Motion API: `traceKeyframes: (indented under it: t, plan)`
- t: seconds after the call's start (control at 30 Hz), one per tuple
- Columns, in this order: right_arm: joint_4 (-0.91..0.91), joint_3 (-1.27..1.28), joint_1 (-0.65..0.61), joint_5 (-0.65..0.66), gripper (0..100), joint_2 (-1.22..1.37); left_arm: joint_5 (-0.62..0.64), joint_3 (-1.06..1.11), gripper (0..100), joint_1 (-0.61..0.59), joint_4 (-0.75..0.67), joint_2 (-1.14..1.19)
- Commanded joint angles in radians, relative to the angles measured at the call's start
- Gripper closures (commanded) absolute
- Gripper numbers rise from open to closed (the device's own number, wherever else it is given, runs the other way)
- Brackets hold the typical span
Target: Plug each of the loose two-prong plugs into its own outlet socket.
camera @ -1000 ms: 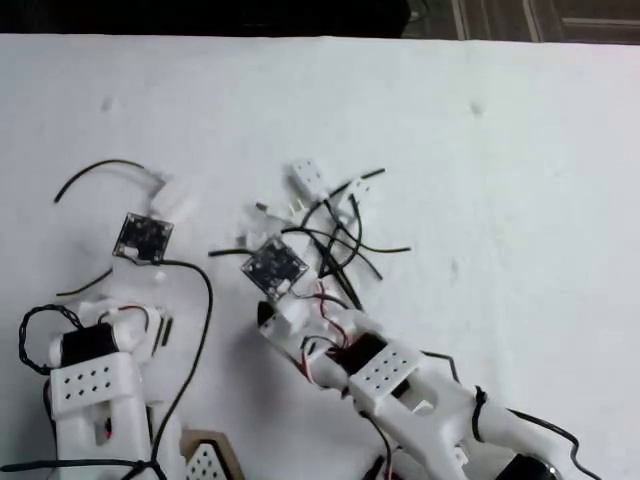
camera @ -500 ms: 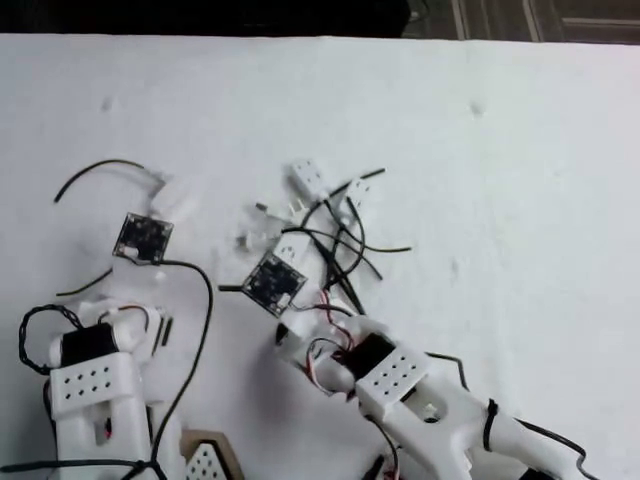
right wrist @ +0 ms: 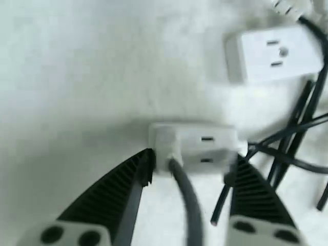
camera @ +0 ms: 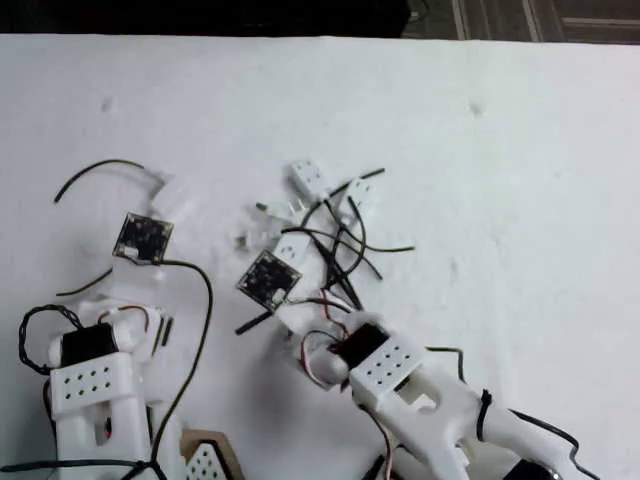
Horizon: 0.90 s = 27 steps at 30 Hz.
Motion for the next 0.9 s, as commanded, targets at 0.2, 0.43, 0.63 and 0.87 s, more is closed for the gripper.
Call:
traceKeyframes:
  t: [0.2, 0.43, 0.63, 0.87]
  plan:
    - [0.308, -0.307, 0.012, -0.11, 75.4, -0.137, 0.012, -0.005, 74, -0.001, -0.005, -0.021]
    - [0.575, -0.423, 0.021, -0.11, 75.4, -0.513, 0.005, -0.058, 72, 0.096, 0.107, -0.021]
    - [0.636, -0.328, 0.262, -0.11, 75.3, -0.608, 0.012, -0.215, 72, 0.208, 0.236, -0.021]
    - [0.495, -0.233, 0.582, -0.11, 75.2, -0.558, 0.106, -0.215, 72, 0.466, 0.238, -0.015]
